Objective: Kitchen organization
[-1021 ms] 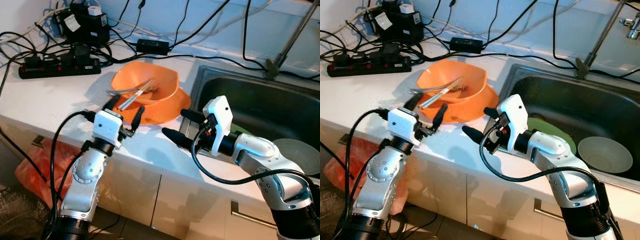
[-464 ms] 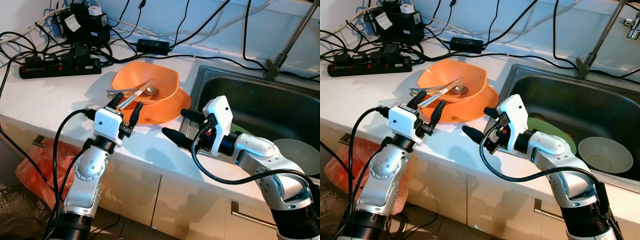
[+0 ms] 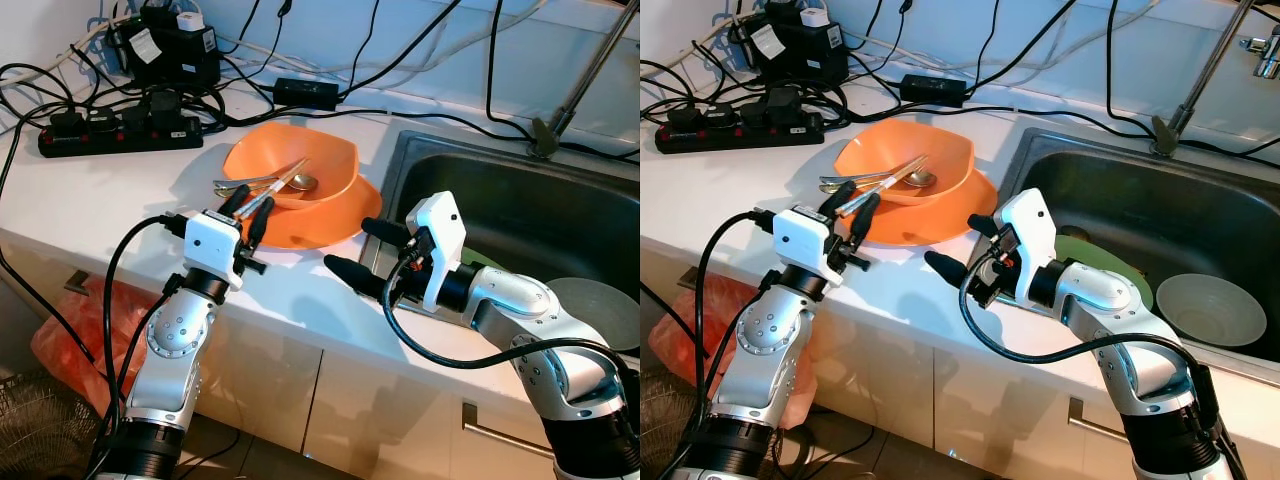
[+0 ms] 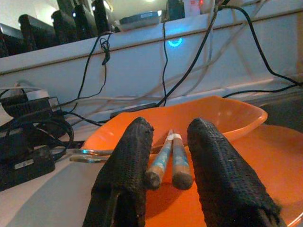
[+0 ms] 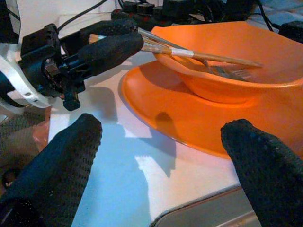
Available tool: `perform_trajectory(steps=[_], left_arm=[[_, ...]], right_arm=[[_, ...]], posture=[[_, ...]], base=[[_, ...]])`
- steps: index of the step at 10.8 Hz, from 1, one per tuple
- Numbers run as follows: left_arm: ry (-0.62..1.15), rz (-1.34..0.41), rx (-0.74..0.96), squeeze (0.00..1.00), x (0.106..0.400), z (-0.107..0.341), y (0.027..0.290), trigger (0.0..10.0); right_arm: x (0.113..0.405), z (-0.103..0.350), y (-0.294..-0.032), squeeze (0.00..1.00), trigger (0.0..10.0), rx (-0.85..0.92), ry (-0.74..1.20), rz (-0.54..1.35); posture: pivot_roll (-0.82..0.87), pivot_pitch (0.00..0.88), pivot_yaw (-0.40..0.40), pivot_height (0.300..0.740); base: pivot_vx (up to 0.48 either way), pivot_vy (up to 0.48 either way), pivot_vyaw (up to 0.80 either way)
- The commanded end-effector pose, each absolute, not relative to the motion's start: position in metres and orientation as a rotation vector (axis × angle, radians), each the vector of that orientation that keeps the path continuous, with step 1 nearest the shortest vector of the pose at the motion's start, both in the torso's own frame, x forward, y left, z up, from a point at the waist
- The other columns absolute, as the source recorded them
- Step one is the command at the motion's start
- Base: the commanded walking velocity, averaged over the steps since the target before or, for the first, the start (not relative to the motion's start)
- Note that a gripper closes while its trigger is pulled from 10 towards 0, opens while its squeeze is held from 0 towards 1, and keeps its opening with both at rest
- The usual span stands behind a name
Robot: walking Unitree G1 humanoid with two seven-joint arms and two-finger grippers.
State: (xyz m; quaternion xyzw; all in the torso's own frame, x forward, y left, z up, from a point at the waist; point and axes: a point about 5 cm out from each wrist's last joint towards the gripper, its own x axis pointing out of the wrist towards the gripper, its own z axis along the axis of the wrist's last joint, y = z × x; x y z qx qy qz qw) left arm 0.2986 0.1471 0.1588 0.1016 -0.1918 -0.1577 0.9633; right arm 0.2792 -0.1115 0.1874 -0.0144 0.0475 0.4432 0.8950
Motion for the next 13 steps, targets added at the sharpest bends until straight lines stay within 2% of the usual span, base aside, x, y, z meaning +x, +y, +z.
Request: perform_trajectory(steps=[1, 6, 9, 12, 13], left_arm=[[-0.397, -0.33, 0.199, 0.0, 0.299, 0.16, 0.146, 0.0], [-0.404, -0.344, 0.187, 0.0, 0.299, 0.163, 0.143, 0.0], [-0.516, -0.433, 0.192, 0.0, 0.297, 0.193, 0.124, 0.0], [-0.617, -0.556, 0.227, 0.0, 0.294, 0.211, 0.095, 0.0], [-0.635, -0.614, 0.201, 0.0, 0.295, 0.214, 0.08, 0.0]], right_arm=[[0.281, 0.192, -0.115, 0.0, 10.0, -0.035, 0.073, 0.891], [0.288, 0.197, -0.118, 0.0, 10.0, -0.019, 0.036, 0.824], [0.295, 0.2, -0.121, 0.0, 10.0, 0.024, 0.011, 0.765], [0.306, 0.207, -0.128, 0.0, 10.0, 0.186, -0.009, 0.676], [0.311, 0.212, -0.132, 0.0, 10.0, 0.34, -0.019, 0.628]], posture=[[0.07, 0.041, -0.055, 0.74], [0.07, 0.045, -0.054, 0.74], [0.07, 0.042, -0.052, 0.74], [0.07, 0.035, -0.046, 0.74], [0.07, 0.029, -0.043, 0.74]], base=[[0.0, 0.0, 0.0], [0.0, 0.0, 0.0], [0.0, 0.0, 0.0], [0.0, 0.0, 0.0], [0.0, 0.0, 0.0]])
